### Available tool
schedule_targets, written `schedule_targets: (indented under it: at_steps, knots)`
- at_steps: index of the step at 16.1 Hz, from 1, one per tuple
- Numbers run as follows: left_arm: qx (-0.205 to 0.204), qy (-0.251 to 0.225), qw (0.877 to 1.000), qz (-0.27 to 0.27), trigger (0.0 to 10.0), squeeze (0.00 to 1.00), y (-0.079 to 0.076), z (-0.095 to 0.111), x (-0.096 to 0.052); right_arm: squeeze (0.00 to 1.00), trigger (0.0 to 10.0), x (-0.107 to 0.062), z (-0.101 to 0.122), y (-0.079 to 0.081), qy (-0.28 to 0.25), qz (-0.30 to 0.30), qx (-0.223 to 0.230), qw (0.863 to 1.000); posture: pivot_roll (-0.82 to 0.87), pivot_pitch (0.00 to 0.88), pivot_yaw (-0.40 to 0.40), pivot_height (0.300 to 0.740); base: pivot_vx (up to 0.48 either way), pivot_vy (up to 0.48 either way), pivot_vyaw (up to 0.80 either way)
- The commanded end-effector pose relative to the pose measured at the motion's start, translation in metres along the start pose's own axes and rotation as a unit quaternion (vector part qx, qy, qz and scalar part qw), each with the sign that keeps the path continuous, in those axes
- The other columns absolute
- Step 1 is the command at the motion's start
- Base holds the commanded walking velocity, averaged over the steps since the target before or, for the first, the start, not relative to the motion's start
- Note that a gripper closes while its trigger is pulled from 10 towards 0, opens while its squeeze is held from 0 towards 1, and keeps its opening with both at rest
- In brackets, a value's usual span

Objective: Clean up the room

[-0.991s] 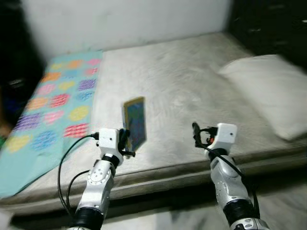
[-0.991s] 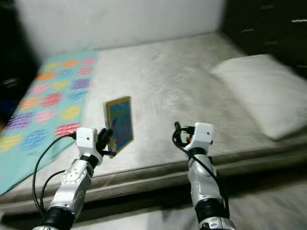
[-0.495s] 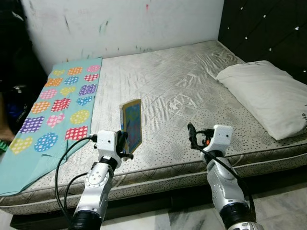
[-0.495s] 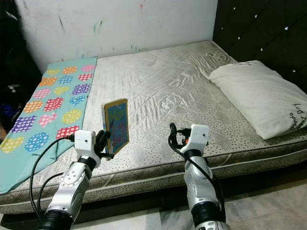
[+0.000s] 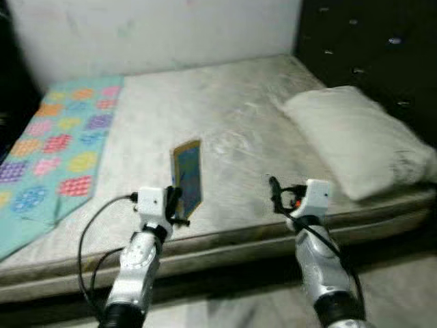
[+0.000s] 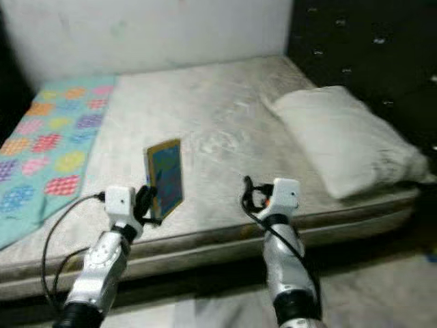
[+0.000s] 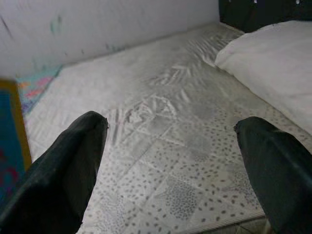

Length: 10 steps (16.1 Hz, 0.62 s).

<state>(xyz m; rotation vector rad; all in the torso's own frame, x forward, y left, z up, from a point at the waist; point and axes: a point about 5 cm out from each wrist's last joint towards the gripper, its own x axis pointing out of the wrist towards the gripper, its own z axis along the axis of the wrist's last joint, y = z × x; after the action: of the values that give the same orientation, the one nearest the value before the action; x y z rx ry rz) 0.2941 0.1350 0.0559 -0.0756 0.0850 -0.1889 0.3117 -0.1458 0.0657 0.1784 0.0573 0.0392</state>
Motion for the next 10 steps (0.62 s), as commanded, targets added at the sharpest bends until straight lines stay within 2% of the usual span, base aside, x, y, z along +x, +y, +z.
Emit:
schedule_targets:
  at_steps: [1, 3, 4, 10]
  knots:
    - [0.001, -0.031, 0.999, 0.005, 10.0, 0.00, 0.0059, 0.0137, 0.0030, 0.00, 10.0, 0.0012, 0.0021, 0.0040, -0.001, 0.010, -0.002, 1.000, -0.11, 0.000, 0.103, 0.740, 0.000, 0.000, 0.00]
    - [-0.005, -0.037, 0.999, -0.012, 10.0, 0.00, 0.0025, 0.0148, 0.0030, 0.00, 10.0, 0.0006, 0.0021, 0.0037, 0.000, 0.009, -0.002, 1.000, -0.12, 0.000, 0.104, 0.740, 0.000, 0.000, 0.00]
    - [-0.008, -0.042, 0.999, -0.020, 10.0, 0.00, 0.0001, 0.0158, 0.0019, 0.00, 10.0, -0.0002, 0.0018, 0.0032, 0.000, 0.008, -0.001, 1.000, -0.12, 0.000, 0.106, 0.740, 0.300, 0.000, 0.00]
    - [-0.011, -0.046, 0.998, -0.029, 10.0, 0.00, -0.0008, 0.0158, -0.0007, 0.00, 10.0, -0.0014, 0.0011, 0.0032, 0.002, 0.008, -0.001, 1.000, -0.12, 0.000, 0.103, 0.740, 0.480, 0.000, 0.00]
